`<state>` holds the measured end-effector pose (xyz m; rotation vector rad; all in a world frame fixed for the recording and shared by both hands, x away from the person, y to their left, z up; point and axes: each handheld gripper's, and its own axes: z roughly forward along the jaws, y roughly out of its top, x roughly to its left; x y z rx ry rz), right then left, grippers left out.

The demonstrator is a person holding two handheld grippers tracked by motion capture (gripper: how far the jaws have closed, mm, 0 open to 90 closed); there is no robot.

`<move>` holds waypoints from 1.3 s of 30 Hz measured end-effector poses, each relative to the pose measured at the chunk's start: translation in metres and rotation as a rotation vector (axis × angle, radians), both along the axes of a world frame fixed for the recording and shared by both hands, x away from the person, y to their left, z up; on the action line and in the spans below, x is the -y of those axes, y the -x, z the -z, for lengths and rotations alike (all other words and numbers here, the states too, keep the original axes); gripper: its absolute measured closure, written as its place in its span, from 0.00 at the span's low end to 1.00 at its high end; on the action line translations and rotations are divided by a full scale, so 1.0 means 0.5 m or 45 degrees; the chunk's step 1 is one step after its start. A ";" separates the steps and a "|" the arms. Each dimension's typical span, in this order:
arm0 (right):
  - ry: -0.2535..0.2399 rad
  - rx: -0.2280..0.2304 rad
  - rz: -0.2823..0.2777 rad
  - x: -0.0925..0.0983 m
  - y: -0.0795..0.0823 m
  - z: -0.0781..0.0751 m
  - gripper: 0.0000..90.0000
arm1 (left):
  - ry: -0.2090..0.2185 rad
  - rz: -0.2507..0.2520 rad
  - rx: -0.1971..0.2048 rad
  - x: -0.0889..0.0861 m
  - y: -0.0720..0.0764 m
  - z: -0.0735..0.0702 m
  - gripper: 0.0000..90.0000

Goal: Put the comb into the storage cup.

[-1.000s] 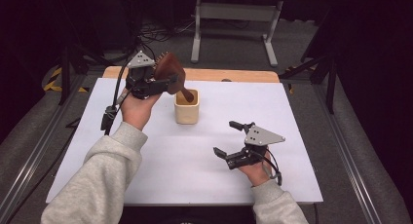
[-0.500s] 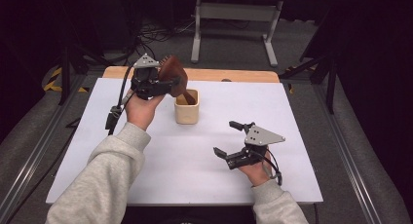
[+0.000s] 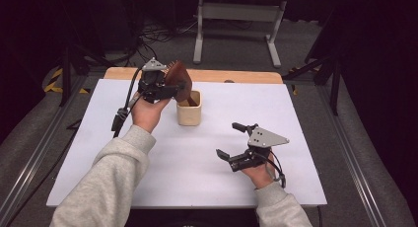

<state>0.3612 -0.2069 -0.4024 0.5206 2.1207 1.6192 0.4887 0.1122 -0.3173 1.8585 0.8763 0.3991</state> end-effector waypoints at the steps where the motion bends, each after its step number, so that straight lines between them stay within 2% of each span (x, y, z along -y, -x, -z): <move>1: -0.001 -0.001 -0.001 0.000 0.000 0.000 0.01 | -0.004 0.001 -0.003 0.000 -0.001 0.000 0.60; 13: -0.002 -0.001 -0.004 0.000 0.000 0.000 0.01 | -0.033 -0.006 -0.037 0.003 -0.007 0.008 0.58; 17: -0.001 -0.001 -0.010 0.000 0.000 0.000 0.01 | -0.040 -0.002 -0.063 0.006 -0.009 0.011 0.58; 19: -0.001 -0.001 -0.011 0.000 0.000 0.000 0.01 | -0.054 -0.008 -0.053 0.005 -0.011 0.011 0.57; 20: -0.002 -0.003 -0.013 0.000 0.000 0.000 0.01 | -0.052 0.000 -0.072 0.007 -0.011 0.013 0.57; 23: 0.000 -0.007 -0.012 -0.001 -0.001 0.001 0.01 | -0.076 0.002 -0.067 0.009 -0.013 0.016 0.57; 28: -0.001 -0.012 -0.015 -0.002 -0.001 0.001 0.01 | -0.081 0.008 -0.080 0.005 -0.014 0.016 0.55; 30: 0.002 -0.015 -0.016 -0.002 -0.002 0.002 0.01 | -0.092 0.016 -0.084 0.003 -0.012 0.016 0.53; 32: 0.006 -0.017 -0.017 -0.003 -0.001 0.002 0.01 | -0.107 0.003 -0.067 -0.001 -0.012 0.015 0.48; 36: 0.004 -0.018 -0.016 -0.003 -0.001 0.002 0.01 | -0.074 -0.004 -0.042 -0.016 -0.010 0.011 0.42; 39: -0.002 -0.014 -0.014 -0.002 -0.003 0.002 0.01 | -0.072 -0.021 -0.009 -0.026 -0.008 0.006 0.28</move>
